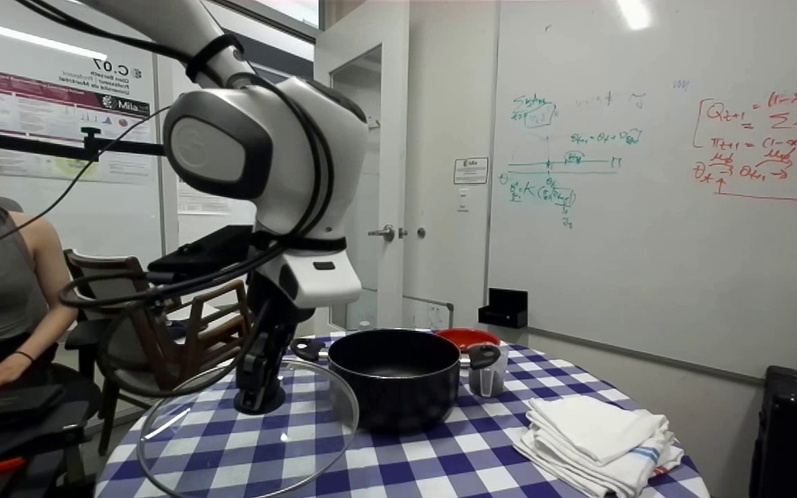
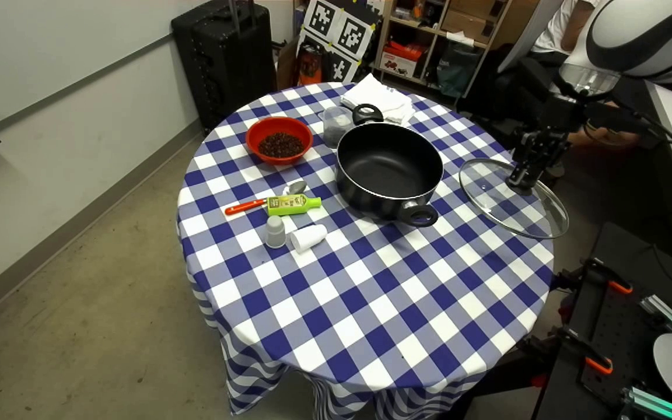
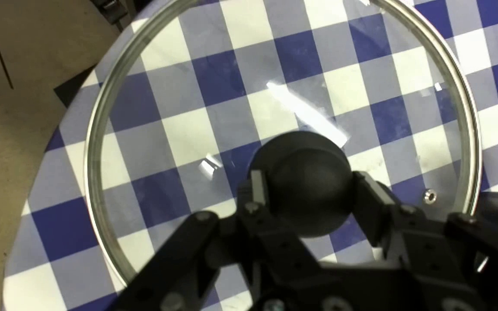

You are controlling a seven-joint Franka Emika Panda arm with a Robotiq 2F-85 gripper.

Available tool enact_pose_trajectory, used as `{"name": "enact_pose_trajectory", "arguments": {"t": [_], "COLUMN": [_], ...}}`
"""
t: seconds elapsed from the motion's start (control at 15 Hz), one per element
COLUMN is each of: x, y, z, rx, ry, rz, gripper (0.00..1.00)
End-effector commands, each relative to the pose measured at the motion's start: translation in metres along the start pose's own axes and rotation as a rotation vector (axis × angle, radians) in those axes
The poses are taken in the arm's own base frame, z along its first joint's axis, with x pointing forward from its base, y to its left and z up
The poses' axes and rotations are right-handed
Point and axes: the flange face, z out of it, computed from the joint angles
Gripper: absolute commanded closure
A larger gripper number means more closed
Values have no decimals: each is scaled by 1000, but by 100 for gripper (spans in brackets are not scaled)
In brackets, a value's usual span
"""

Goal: Take the lid off of the pot

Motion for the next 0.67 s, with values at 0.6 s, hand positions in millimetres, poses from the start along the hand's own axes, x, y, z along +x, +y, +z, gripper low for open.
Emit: {"name": "enact_pose_trajectory", "arguments": {"t": [0.6], "x": [18], "y": [-7], "z": [39], "rx": [-111], "ry": [33], "rz": [133], "gripper": [75]}}
